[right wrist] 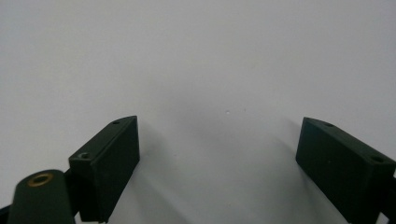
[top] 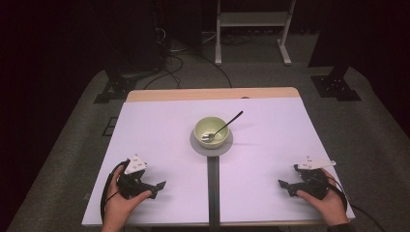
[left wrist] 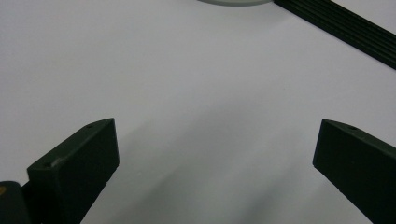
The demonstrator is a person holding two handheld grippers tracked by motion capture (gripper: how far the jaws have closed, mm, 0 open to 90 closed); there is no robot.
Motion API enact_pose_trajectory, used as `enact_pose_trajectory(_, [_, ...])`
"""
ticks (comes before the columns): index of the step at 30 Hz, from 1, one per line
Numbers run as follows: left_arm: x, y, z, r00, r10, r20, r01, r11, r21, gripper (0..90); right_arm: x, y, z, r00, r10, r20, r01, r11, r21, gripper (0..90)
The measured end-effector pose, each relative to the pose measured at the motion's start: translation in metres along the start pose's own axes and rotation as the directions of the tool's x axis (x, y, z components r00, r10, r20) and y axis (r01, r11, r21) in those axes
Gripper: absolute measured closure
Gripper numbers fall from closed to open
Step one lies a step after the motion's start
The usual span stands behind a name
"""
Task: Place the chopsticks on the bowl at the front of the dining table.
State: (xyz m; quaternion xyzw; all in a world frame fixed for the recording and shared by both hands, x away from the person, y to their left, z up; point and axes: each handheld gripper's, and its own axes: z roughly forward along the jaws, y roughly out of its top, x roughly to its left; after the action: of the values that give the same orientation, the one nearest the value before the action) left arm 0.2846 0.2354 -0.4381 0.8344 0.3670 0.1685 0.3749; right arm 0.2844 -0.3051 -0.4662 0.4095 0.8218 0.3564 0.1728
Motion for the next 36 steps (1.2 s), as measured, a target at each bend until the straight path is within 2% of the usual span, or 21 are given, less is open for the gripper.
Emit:
enact_pose_trajectory(22, [-0.016,0.019,0.019,0.9984,0.023,0.052,-0.023,0.9997,-0.005,0.0,0.0,0.0,0.0,1.0,0.0,0.0,0.0,1.0,0.0,12.2])
enact_pose_trajectory(36, [-0.022,0.027,0.027,0.9981,0.031,0.052,-0.031,0.9995,-0.007,0.0,0.0,0.0,0.0,1.0,0.0,0.0,0.0,1.0,0.0,12.2])
